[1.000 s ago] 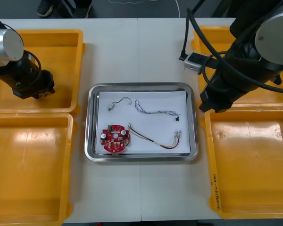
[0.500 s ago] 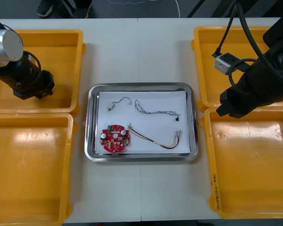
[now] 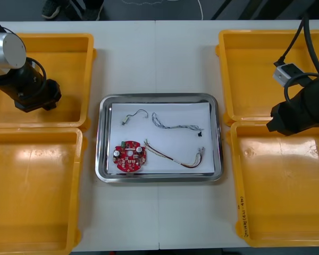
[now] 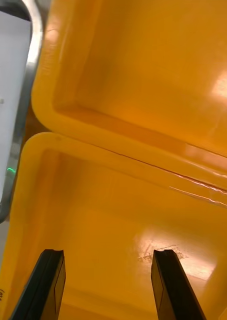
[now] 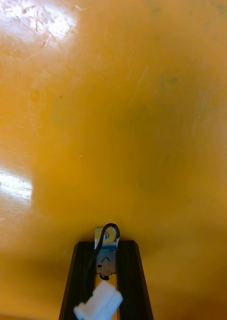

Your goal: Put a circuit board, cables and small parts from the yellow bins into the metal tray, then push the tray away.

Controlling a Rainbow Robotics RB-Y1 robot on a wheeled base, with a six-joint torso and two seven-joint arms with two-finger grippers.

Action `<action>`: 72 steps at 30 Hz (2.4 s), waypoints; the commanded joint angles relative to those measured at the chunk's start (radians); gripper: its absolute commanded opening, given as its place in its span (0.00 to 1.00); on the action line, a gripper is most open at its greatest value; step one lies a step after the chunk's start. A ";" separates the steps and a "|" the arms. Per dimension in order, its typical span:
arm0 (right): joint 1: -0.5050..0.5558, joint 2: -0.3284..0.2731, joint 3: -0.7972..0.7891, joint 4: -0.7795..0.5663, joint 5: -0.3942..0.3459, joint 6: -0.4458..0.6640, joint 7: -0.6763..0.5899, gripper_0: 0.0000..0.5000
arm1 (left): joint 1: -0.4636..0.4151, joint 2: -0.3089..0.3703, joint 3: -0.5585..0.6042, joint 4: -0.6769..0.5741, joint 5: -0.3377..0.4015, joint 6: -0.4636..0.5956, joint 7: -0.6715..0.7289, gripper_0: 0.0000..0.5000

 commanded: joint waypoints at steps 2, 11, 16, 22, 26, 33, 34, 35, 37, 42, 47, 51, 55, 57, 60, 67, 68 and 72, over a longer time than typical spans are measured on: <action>0.056 0.029 -0.098 -0.028 0.038 0.004 -0.032 1.00 | -0.043 0.036 0.007 -0.101 -0.009 0.081 -0.087 0.00; 0.108 0.066 -0.129 -0.028 0.081 0.004 -0.093 1.00 | -0.043 0.058 0.088 -0.268 -0.026 0.255 -0.053 0.00; 0.119 0.075 -0.129 -0.028 0.071 0.004 -0.138 1.00 | -0.044 0.056 0.124 -0.356 -0.029 0.350 -0.032 0.00; 0.125 0.089 -0.132 -0.028 0.091 0.004 -0.149 1.00 | -0.044 0.056 0.141 -0.465 -0.023 0.440 0.045 0.00; 0.126 0.098 -0.132 -0.028 0.107 0.004 -0.156 1.00 | -0.044 0.056 0.116 -0.534 -0.012 0.440 0.119 0.00; 0.134 0.123 -0.143 -0.028 0.128 0.004 -0.163 1.00 | -0.066 0.056 0.027 -0.595 0.008 0.440 0.260 0.00; 0.136 0.124 -0.143 -0.028 0.131 0.004 -0.163 1.00 | -0.075 0.056 0.007 -0.595 0.017 0.440 0.287 0.00; 0.136 0.124 -0.144 -0.028 0.128 0.004 -0.163 1.00 | -0.082 0.056 -0.013 -0.595 0.028 0.440 0.310 0.00; 0.136 0.124 -0.144 -0.028 0.125 0.004 -0.159 1.00 | -0.096 0.056 -0.040 -0.595 0.042 0.440 0.344 0.00; 0.139 0.123 -0.143 -0.027 0.122 0.004 -0.159 1.00 | -0.135 0.042 -0.125 -0.595 0.072 0.440 0.435 0.00; 0.139 0.123 -0.144 -0.027 0.119 0.004 -0.161 1.00 | -0.144 -0.008 -0.129 -0.595 0.068 0.440 0.433 0.00; 0.140 0.121 -0.143 -0.027 0.114 0.004 -0.158 1.00 | -0.145 -0.051 -0.132 -0.598 0.051 0.440 0.421 0.00; 0.143 0.118 -0.143 -0.027 0.108 0.004 -0.163 1.00 | -0.159 -0.094 -0.171 -0.601 0.032 0.440 0.403 0.00; 0.145 0.118 -0.141 -0.027 0.107 0.004 -0.163 1.00 | -0.162 -0.113 -0.186 -0.601 0.026 0.440 0.396 0.00; 0.148 0.117 -0.143 -0.027 0.104 0.004 -0.161 1.00 | -0.162 -0.157 -0.192 -0.601 0.005 0.440 0.384 0.00; 0.149 0.117 -0.143 -0.027 0.100 0.004 -0.159 1.00 | -0.162 -0.246 -0.255 -0.561 -0.041 0.431 0.356 0.00; 0.149 0.117 -0.143 -0.027 0.100 0.004 -0.158 1.00 | -0.162 -0.260 -0.266 -0.546 -0.049 0.411 0.353 0.00; 0.149 0.115 -0.143 -0.027 0.099 0.004 -0.155 1.00 | -0.162 -0.315 -0.270 -0.491 -0.081 0.370 0.298 0.00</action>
